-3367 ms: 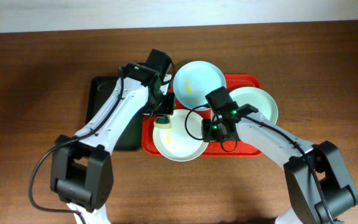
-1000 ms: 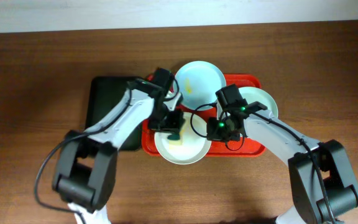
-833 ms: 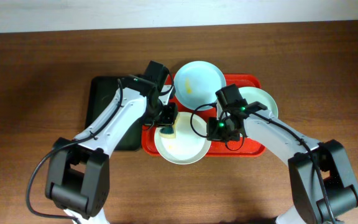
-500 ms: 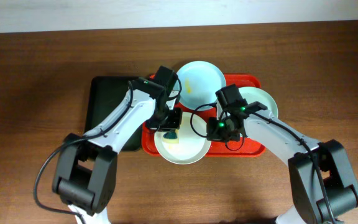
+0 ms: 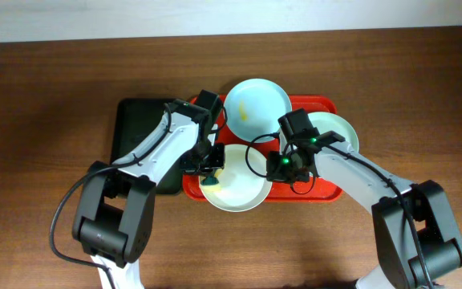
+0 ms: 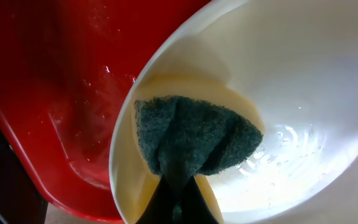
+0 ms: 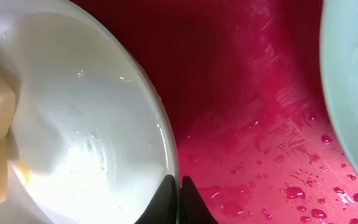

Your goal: Clean dirty plates on tray and stack at the side

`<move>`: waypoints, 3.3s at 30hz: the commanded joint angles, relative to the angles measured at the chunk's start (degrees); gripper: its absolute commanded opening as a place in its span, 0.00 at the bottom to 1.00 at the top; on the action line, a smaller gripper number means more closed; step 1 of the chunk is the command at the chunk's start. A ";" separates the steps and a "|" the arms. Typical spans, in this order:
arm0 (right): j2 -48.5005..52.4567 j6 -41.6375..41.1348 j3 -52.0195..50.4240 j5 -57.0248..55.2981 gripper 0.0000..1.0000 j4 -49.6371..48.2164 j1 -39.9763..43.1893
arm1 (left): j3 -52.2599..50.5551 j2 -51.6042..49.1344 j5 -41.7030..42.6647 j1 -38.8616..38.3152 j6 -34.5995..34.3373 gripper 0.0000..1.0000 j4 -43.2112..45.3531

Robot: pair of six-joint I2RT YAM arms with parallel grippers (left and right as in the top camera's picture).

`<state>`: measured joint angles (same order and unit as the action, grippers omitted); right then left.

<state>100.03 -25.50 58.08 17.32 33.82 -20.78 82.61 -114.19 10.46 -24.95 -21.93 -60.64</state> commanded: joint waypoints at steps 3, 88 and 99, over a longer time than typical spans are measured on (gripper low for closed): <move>0.74 -0.09 -0.28 0.07 0.04 -0.02 -0.31 | -1.14 -1.46 -0.90 -1.09 -1.88 0.00 0.61; 0.74 -0.13 -0.28 0.09 0.04 0.20 -1.38 | -20.72 8.37 9.11 -9.18 -8.41 0.00 25.75; 0.74 -0.11 -0.28 0.09 0.04 0.22 -1.38 | -19.80 8.52 14.29 -9.01 -8.13 0.00 35.52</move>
<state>100.03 -25.54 58.08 15.57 34.17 -21.74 62.41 -105.47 22.11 -33.69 -29.85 -26.94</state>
